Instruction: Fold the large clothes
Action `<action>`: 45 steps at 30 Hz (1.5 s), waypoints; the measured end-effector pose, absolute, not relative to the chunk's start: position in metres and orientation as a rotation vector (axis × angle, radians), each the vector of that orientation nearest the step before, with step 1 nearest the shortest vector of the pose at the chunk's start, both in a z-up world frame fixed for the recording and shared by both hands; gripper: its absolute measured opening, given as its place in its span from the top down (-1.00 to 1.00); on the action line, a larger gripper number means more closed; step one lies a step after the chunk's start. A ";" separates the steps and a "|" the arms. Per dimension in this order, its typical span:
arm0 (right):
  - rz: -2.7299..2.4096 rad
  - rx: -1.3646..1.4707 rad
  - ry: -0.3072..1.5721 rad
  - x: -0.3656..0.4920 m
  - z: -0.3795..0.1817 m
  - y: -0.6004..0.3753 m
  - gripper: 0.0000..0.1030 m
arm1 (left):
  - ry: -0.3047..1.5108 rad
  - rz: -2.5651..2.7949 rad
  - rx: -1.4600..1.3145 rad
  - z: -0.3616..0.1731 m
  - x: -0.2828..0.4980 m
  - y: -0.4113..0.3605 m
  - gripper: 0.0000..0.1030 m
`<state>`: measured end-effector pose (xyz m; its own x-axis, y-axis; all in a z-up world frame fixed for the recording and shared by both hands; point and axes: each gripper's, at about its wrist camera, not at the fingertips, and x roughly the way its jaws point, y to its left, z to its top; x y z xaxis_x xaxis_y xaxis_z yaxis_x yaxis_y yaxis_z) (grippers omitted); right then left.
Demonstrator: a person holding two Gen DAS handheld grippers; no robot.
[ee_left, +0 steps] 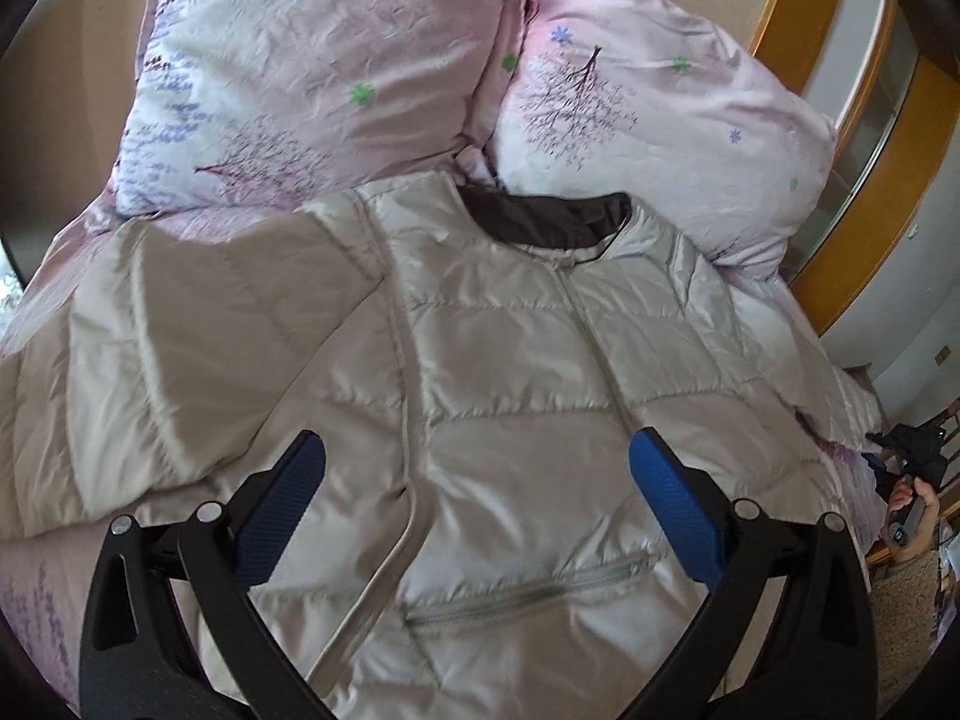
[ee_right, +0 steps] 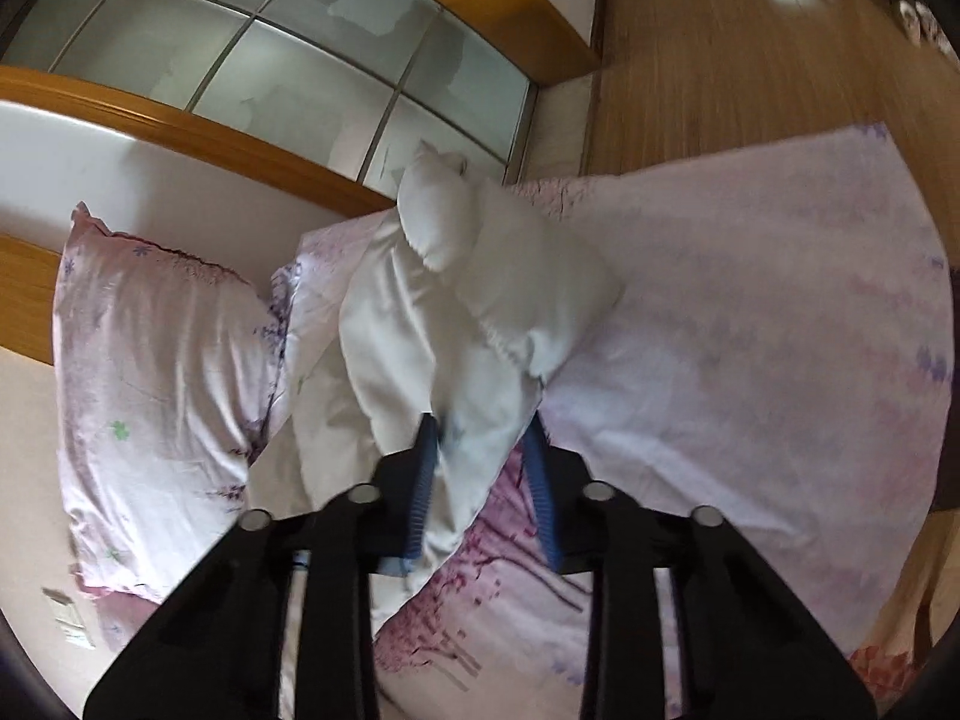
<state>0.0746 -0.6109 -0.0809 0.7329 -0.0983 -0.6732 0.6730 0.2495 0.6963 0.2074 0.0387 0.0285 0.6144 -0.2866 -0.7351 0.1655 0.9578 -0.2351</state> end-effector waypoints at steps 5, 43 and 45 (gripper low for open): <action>-0.587 1.021 0.557 0.088 -0.062 -0.602 0.85 | 0.878 -0.321 -0.230 0.021 0.218 0.038 -0.96; 0.350 0.006 0.864 0.216 -0.014 -0.190 0.78 | 1.139 -0.594 -0.786 -0.038 0.292 -0.018 0.57; 0.348 -0.004 0.872 0.216 -0.014 -0.188 0.67 | 1.134 -0.579 -0.753 -0.036 0.294 -0.018 0.66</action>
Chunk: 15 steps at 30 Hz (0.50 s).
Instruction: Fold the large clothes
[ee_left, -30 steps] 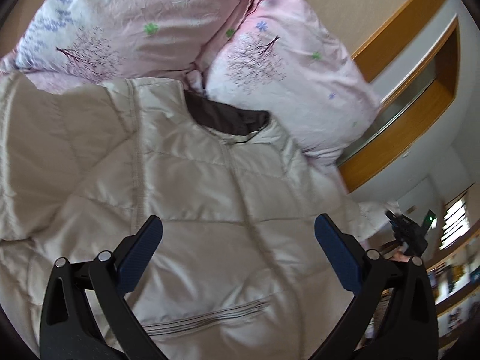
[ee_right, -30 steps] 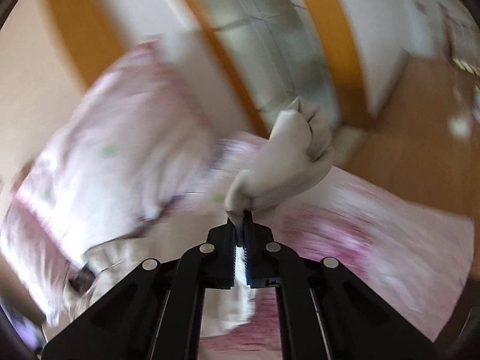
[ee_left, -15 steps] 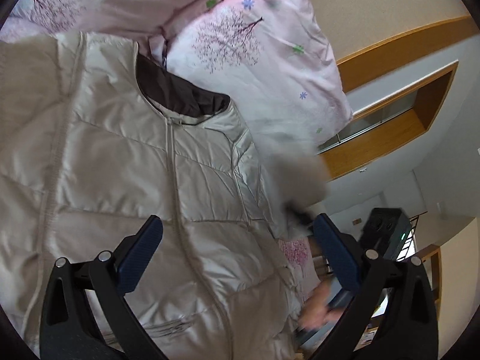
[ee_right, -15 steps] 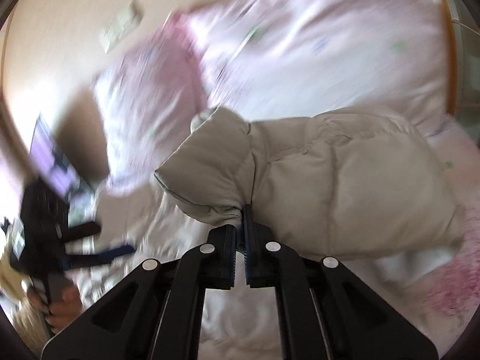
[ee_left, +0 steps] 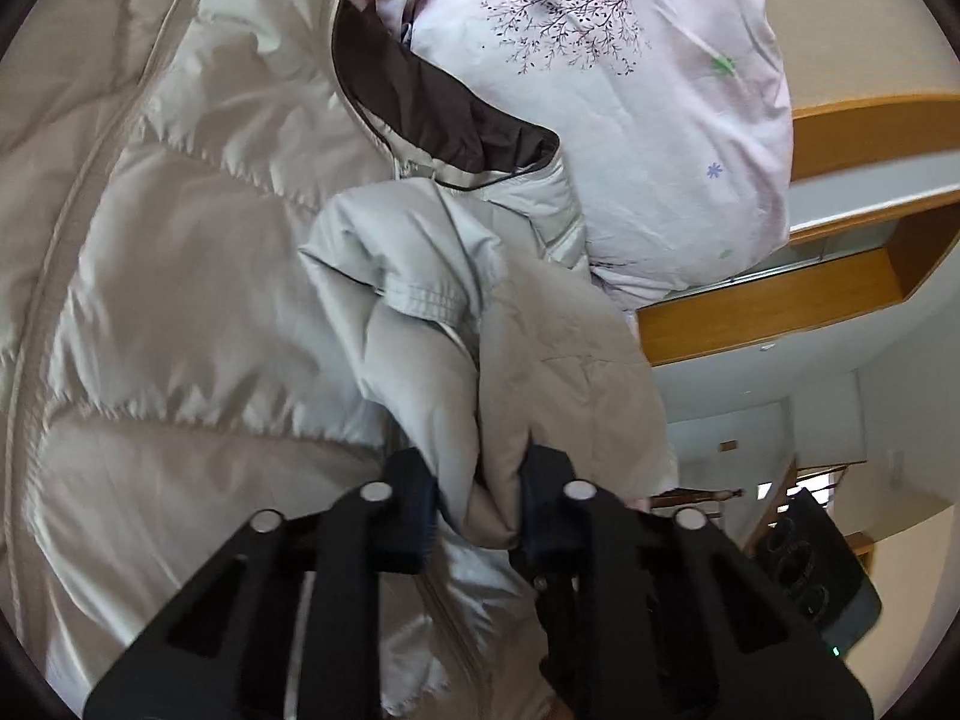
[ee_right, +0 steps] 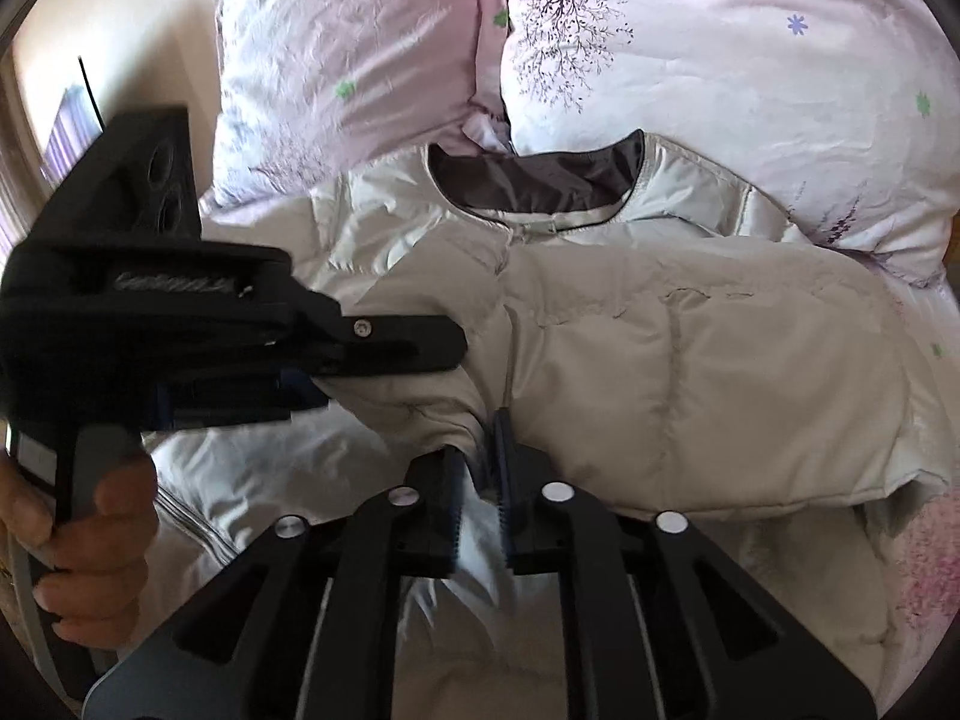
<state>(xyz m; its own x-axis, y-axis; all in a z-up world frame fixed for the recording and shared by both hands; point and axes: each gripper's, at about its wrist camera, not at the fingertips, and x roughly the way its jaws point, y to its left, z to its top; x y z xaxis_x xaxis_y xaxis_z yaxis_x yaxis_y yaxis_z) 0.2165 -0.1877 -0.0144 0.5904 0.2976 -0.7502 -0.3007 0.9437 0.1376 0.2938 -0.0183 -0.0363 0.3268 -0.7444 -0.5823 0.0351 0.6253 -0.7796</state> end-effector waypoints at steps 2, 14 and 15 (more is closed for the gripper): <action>0.376 0.023 0.883 0.213 -0.010 -0.189 0.35 | 1.107 -0.554 -0.731 -0.031 0.293 -0.014 0.70; 0.418 0.205 0.895 0.236 0.013 -0.196 0.54 | 1.046 -0.376 -0.629 -0.035 0.298 0.043 0.64; 0.441 0.212 0.931 0.244 0.008 -0.185 0.62 | 1.056 -0.371 -0.623 -0.038 0.297 0.043 0.58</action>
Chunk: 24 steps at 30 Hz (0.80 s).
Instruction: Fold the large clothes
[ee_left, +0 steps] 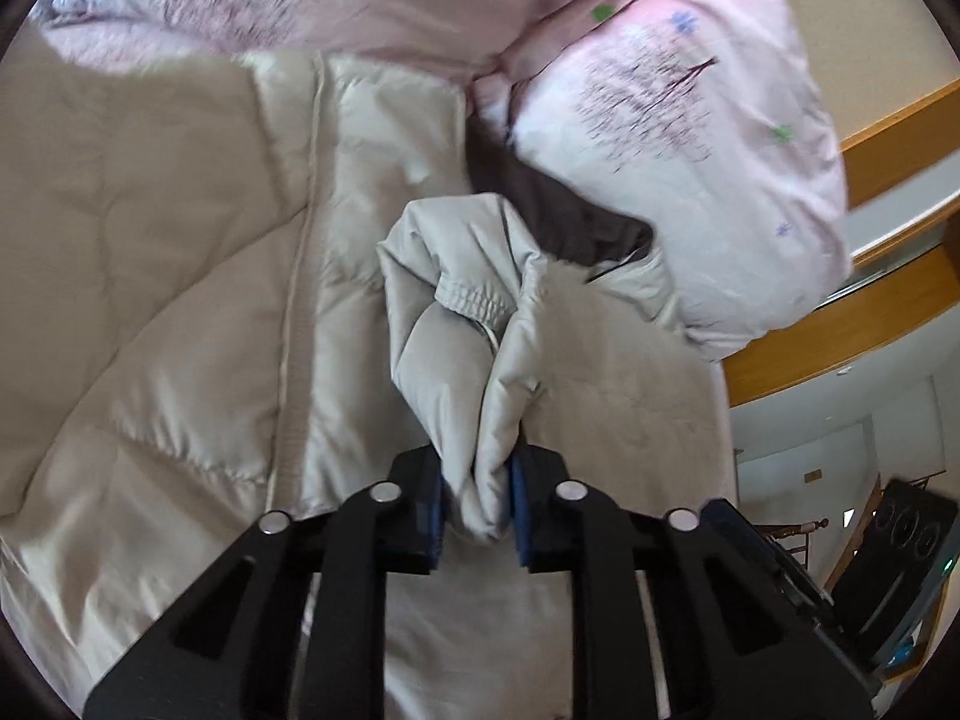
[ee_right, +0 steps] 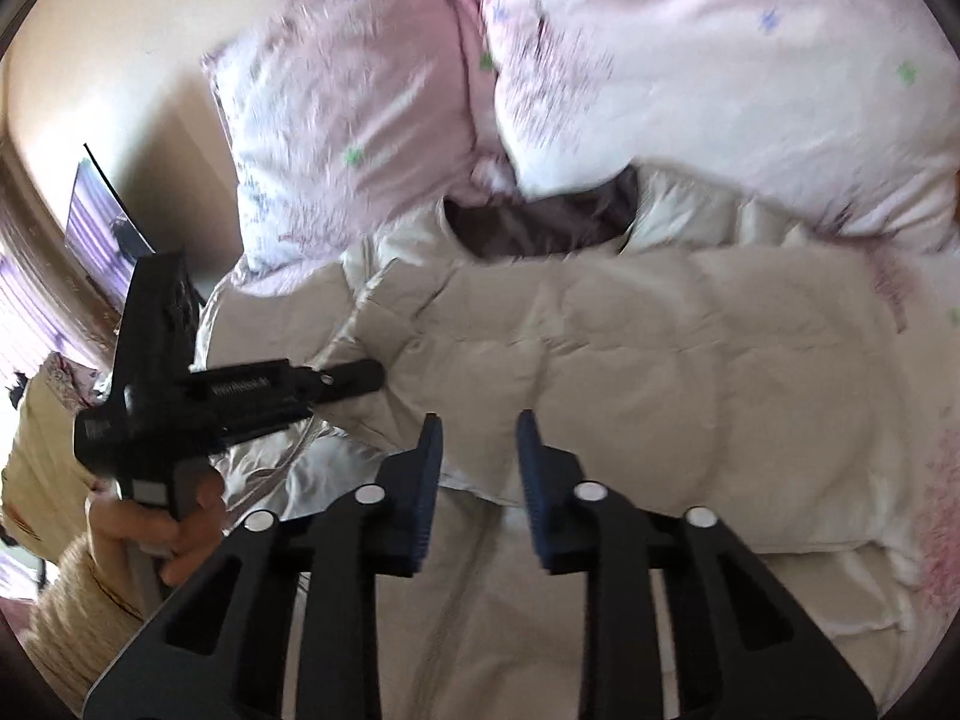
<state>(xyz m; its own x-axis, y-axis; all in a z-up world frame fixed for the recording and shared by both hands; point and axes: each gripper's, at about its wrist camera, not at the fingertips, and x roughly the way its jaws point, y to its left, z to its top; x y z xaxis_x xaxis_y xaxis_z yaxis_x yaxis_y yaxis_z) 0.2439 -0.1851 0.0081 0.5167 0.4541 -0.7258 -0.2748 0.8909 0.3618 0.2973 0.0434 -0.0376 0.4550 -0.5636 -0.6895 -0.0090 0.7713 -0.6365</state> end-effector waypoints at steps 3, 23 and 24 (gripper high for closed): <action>0.491 0.205 0.987 0.257 0.002 -0.157 0.69 | 1.026 -0.358 -0.597 -0.027 0.282 0.056 0.10; 0.505 0.240 1.139 0.290 -0.017 -0.099 -0.10 | 0.669 0.216 -0.916 -0.040 0.053 0.338 -0.39; 0.505 0.238 1.110 0.282 -0.008 -0.103 -0.28 | 0.652 0.235 -0.973 -0.046 0.050 0.350 -0.37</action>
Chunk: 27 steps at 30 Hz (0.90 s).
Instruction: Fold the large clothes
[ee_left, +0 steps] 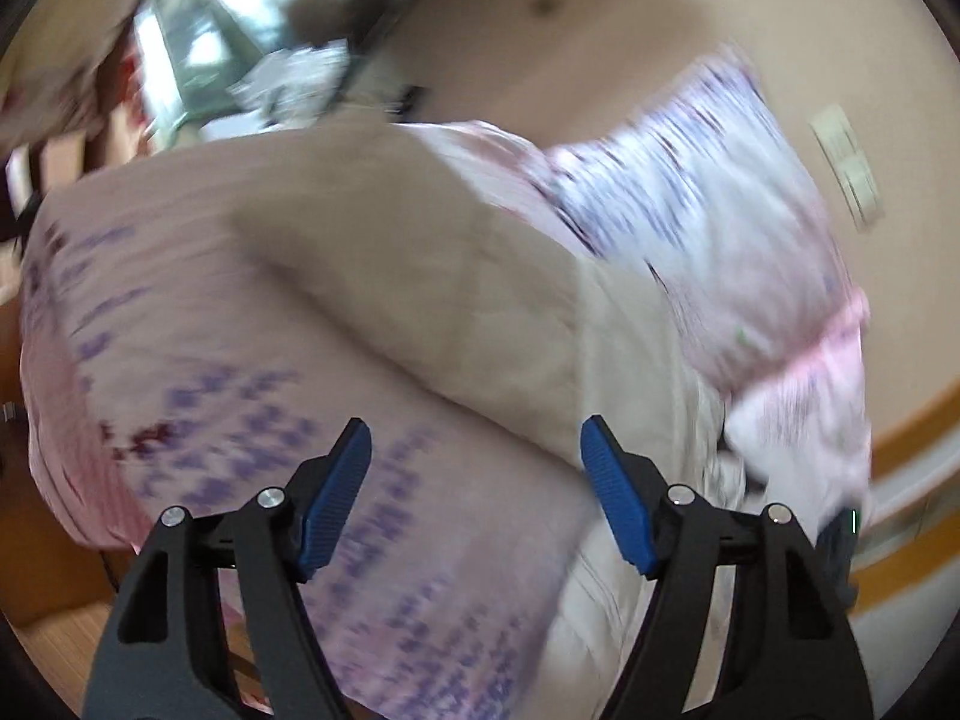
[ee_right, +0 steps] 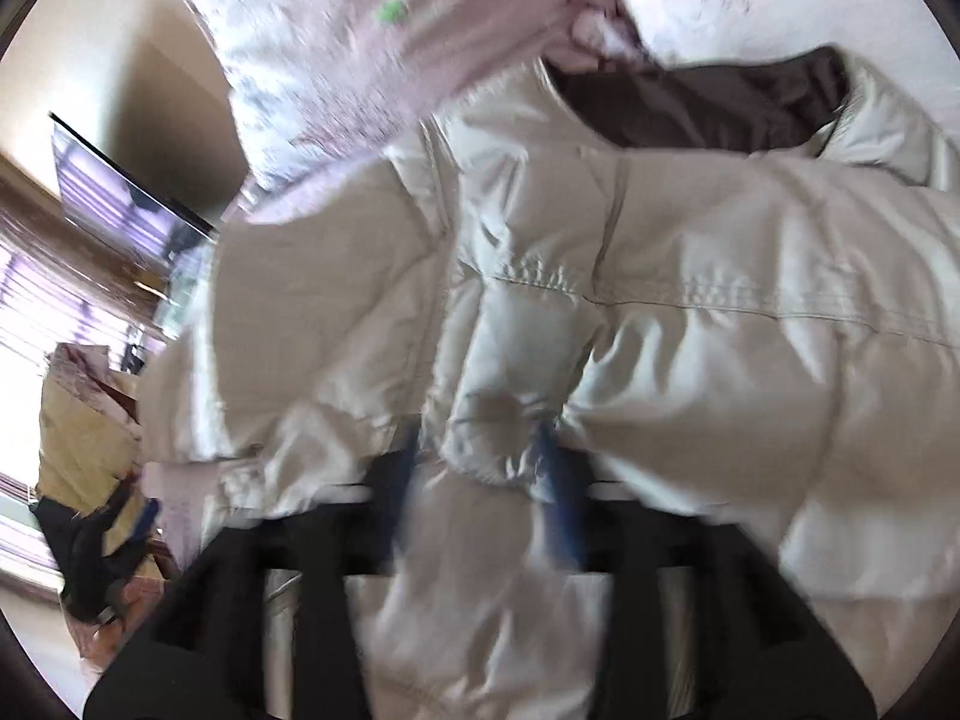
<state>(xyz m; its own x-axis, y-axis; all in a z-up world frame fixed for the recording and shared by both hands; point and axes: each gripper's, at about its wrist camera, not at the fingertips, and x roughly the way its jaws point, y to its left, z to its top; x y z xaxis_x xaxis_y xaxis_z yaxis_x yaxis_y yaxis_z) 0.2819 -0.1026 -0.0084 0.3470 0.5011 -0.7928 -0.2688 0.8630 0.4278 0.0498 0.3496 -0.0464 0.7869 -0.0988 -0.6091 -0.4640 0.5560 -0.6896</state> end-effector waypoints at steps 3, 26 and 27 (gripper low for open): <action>0.532 0.244 1.094 0.270 0.002 -0.107 -0.28 | 0.613 0.273 -1.079 -0.057 0.048 0.369 -0.33; 0.516 0.247 0.998 0.223 0.036 -0.170 -0.34 | 0.459 0.385 -1.203 -0.038 0.066 0.431 0.77; 0.509 0.250 0.993 0.223 0.036 -0.174 -0.34 | 0.446 0.376 -1.190 -0.030 0.067 0.429 0.78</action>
